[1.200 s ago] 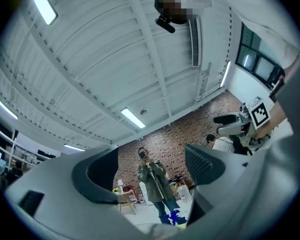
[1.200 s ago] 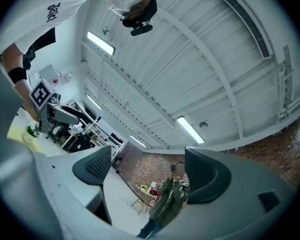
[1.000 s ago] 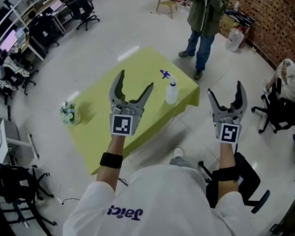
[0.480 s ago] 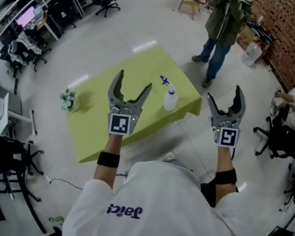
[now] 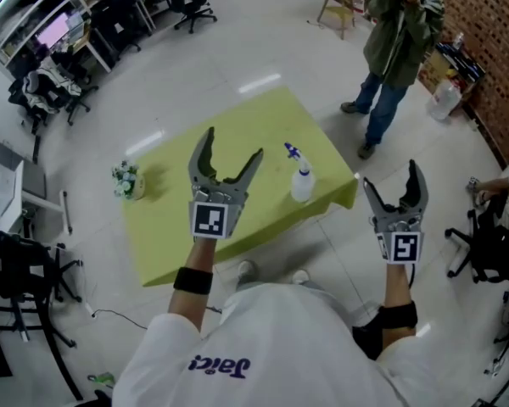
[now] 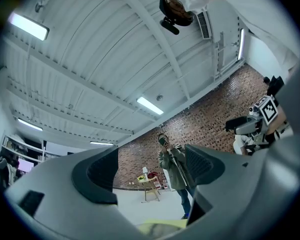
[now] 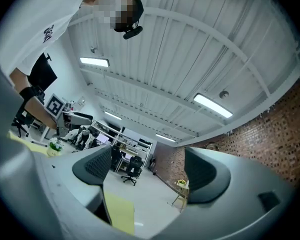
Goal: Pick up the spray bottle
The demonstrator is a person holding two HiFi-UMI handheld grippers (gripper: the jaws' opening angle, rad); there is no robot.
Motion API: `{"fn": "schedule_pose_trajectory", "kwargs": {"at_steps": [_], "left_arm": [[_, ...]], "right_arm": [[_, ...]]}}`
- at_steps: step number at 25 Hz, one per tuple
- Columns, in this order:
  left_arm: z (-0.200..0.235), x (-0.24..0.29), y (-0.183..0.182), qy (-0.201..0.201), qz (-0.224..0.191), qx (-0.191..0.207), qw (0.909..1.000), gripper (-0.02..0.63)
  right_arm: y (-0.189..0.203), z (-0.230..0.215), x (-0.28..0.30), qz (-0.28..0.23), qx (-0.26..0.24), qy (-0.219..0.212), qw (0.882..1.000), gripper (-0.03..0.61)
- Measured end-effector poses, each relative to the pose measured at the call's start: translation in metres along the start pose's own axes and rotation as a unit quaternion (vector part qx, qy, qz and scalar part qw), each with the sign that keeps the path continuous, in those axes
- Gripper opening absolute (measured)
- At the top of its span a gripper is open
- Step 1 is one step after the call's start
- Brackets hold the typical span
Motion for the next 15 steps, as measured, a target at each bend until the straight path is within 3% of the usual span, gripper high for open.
{"fn": "schedule_pose_trajectory", "kwargs": {"at_steps": [10,15], "left_arm": [[0.019,0.001,0.024,0.025,0.019,-0.010,0.9995,0.431],[0.021,-0.001,0.028,0.030,0.022,-0.009,0.9993,0.431]], "right_arm": [[0.050,0.018,-0.021,0.099,0.039,-0.030,0.994,0.471],[0.092,0.022,-0.035,0.178,0.046,-0.043,0.982,0.471]]}}
Point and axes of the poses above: the fingertips, and each gripper's own axes: x forward along the fingers, z to its left, y out of its underside, the point moved 2 cm from there along -x, backward along the fingers, and after that the axes turned 5 degrees about x, right-handed, at the moved point
